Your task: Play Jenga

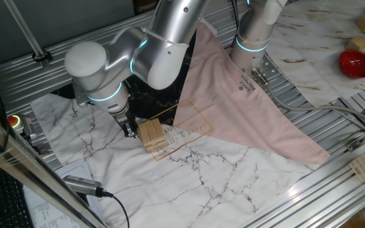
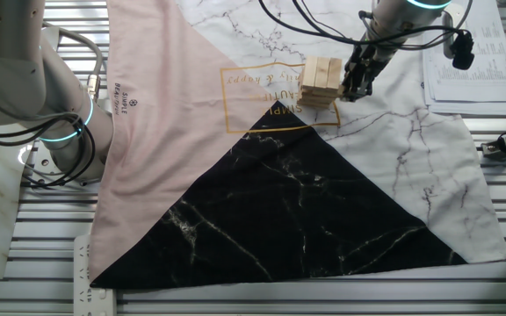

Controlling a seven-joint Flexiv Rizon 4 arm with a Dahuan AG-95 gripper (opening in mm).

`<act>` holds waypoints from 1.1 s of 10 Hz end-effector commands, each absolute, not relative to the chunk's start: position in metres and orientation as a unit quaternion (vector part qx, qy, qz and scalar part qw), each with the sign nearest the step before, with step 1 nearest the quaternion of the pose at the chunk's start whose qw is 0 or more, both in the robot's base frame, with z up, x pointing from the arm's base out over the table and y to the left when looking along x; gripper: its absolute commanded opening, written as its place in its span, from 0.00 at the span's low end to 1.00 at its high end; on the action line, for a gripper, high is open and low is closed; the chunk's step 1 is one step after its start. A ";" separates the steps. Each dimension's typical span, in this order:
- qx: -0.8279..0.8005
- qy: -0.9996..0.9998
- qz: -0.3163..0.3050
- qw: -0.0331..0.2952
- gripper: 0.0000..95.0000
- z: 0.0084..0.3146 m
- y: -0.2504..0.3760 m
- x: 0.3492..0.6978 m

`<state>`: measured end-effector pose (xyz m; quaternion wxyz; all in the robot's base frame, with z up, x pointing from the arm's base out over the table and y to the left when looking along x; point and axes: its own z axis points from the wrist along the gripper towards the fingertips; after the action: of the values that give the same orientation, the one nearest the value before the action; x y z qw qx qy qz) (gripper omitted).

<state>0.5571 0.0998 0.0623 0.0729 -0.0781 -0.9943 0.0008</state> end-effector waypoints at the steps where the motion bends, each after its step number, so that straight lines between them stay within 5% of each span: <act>1: -0.079 -0.994 0.001 0.073 0.00 0.062 0.100 0.556; 11: -0.078 -0.994 0.001 0.073 0.00 0.062 0.096 0.555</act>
<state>0.5545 0.0964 0.0622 0.0729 -0.0775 -0.9943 0.0007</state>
